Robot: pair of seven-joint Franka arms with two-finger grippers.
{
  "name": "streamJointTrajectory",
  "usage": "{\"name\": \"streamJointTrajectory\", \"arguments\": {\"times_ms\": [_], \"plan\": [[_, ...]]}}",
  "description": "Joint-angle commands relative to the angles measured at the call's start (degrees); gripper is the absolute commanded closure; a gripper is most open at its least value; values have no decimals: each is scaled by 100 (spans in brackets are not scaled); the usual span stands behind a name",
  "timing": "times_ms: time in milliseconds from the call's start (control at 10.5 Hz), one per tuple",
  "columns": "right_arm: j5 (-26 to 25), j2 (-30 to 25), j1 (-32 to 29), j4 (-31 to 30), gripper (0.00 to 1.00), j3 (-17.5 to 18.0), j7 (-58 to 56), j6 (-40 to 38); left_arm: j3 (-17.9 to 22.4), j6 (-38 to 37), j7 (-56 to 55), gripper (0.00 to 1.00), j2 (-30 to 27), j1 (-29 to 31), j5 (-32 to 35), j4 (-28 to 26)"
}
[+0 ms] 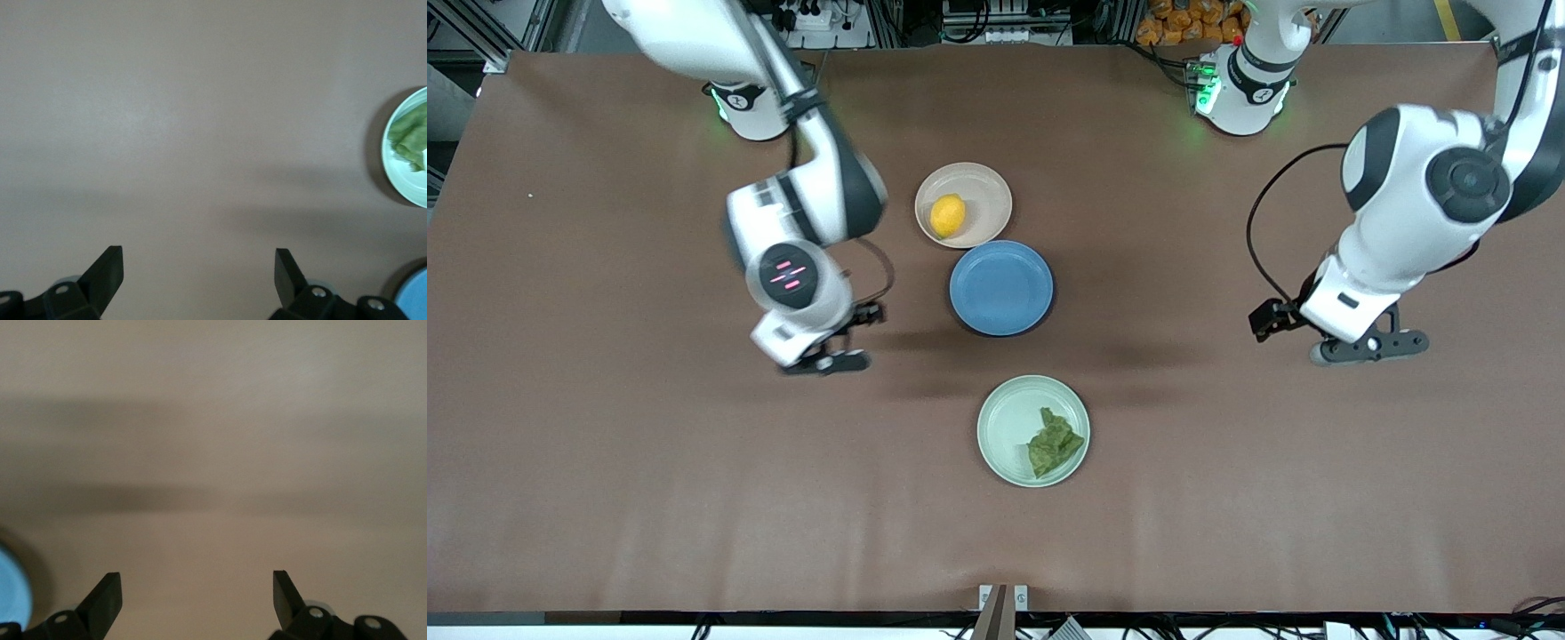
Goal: Place lemon and lettuce in plates
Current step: 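Open the right gripper over the cream plate while the left releases lettuce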
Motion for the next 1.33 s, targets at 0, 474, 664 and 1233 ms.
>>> {"name": "streamJointTrajectory", "arguments": {"times_ms": [0,474,664,1233], "plan": [[-36,20,-946,521,0,94,-770,-104,-8,-179,170,0,-488,10,-215,-20],[-45,-76,-1977,610,0,76,-1519,-331,-43,-1732,951,0,-409,45,-242,1499],[-54,-251,-2065,846,0,59,-1502,-901,-61,-2050,988,0,-427,45,-224,1825],[-19,-1454,-2188,883,0,-196,-1643,-2117,-43,-2929,1612,0,-515,265,-233,2187]]}}
